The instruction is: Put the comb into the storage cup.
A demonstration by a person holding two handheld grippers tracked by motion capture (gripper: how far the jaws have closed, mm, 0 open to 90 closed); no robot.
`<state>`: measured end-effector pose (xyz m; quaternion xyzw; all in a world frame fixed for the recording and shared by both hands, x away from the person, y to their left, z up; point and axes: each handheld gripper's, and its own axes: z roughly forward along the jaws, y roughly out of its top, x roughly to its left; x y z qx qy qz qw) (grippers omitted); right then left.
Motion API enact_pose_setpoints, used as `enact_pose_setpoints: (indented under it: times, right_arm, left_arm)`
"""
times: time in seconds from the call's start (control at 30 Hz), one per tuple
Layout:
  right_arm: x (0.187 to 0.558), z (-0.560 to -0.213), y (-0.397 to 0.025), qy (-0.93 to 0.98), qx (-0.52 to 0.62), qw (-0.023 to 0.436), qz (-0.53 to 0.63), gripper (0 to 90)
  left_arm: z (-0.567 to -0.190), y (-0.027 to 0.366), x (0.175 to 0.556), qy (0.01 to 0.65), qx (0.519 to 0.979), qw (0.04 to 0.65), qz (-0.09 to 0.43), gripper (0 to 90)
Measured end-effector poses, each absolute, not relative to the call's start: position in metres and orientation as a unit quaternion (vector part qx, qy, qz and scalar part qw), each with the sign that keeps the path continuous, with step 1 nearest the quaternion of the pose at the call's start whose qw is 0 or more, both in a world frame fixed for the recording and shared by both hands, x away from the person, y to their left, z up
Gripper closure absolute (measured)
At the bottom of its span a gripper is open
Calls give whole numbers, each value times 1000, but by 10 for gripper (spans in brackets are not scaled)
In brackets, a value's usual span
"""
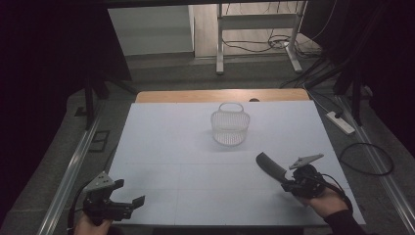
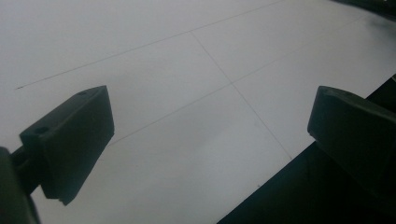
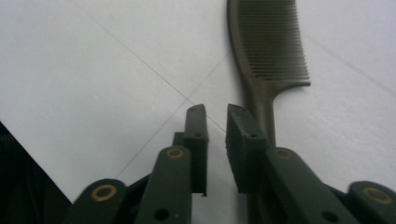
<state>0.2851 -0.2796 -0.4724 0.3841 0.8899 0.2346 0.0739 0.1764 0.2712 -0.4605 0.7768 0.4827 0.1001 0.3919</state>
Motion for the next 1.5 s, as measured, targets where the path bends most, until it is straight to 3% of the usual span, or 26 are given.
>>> enact_pose_setpoints:
  times: [0.37, 0.4, 0.43, 0.5, 0.6, 0.67, 0.8, 0.83, 1.0, 1.5]
  right_arm:
    - [271, -459, -279, 881, 387, 113, 247, 504]
    - [270, -458, -280, 879, 387, 118, 252, 424]
    - [270, -458, -280, 879, 387, 118, 252, 424]
    - [269, -457, -281, 875, 391, 129, 255, 316]
    - [270, -457, -282, 873, 394, 129, 256, 256]
    - [272, -457, -283, 867, 404, 137, 257, 164]
    - [274, -458, -286, 862, 413, 146, 254, 117]
    - [274, -459, -288, 861, 415, 154, 250, 70]
    - [277, -460, -290, 855, 429, 153, 247, 0]
    - [286, -468, -297, 852, 443, 136, 242, 0]
  left_arm:
    - [-461, 271, 177, 482, 777, 392, 100, 15]
    - [-461, 271, 177, 482, 777, 392, 100, 15]
    - [-461, 271, 177, 482, 777, 392, 100, 15]
    - [-461, 271, 177, 482, 777, 392, 100, 15]
    - [-461, 271, 177, 482, 777, 392, 100, 15]
    - [-461, 271, 177, 482, 777, 392, 100, 15]
    - [-461, 271, 177, 481, 778, 391, 100, 16]
    - [-461, 271, 177, 481, 778, 392, 100, 16]
    - [-461, 271, 176, 482, 778, 392, 100, 16]
    - [-461, 271, 176, 482, 778, 391, 99, 17]
